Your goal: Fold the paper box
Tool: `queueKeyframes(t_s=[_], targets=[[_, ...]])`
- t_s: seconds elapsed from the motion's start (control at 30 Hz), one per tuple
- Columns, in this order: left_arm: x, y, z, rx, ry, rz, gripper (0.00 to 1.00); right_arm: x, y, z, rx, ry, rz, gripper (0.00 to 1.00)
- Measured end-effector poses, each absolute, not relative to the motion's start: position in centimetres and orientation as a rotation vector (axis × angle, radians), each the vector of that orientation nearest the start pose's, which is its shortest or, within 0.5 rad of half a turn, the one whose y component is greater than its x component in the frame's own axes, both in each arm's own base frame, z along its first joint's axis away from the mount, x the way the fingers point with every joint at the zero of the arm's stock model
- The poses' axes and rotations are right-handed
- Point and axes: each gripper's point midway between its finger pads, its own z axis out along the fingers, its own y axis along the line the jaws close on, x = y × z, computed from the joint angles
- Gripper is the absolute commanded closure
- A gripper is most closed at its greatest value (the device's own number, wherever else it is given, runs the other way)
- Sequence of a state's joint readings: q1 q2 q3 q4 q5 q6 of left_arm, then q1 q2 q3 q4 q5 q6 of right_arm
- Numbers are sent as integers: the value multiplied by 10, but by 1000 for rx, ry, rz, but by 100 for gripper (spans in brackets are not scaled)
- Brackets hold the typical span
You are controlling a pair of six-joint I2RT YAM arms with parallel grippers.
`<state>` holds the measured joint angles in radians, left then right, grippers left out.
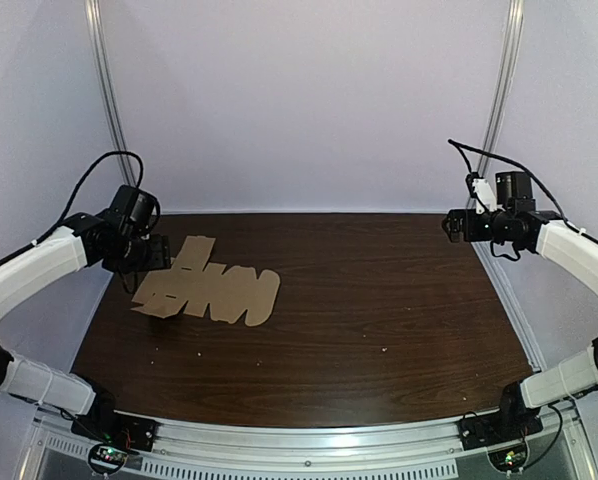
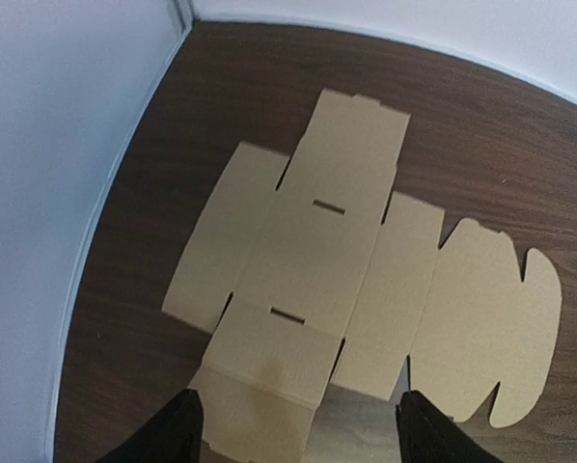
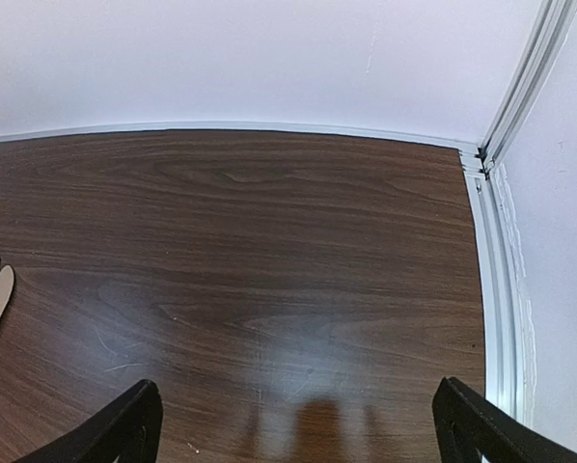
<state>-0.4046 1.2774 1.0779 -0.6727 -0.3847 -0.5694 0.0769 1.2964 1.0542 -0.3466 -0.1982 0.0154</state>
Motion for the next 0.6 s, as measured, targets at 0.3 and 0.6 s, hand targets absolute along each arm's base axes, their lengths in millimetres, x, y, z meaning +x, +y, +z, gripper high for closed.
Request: queueKeyframes(t_s=[0.3, 0.6], targets=[[271, -39, 126, -771, 2432, 26, 27, 392, 84, 231, -292, 2139, 375, 0], [270, -29, 71, -1076, 2452, -10, 35, 383, 99, 228, -387, 2129, 464, 0]])
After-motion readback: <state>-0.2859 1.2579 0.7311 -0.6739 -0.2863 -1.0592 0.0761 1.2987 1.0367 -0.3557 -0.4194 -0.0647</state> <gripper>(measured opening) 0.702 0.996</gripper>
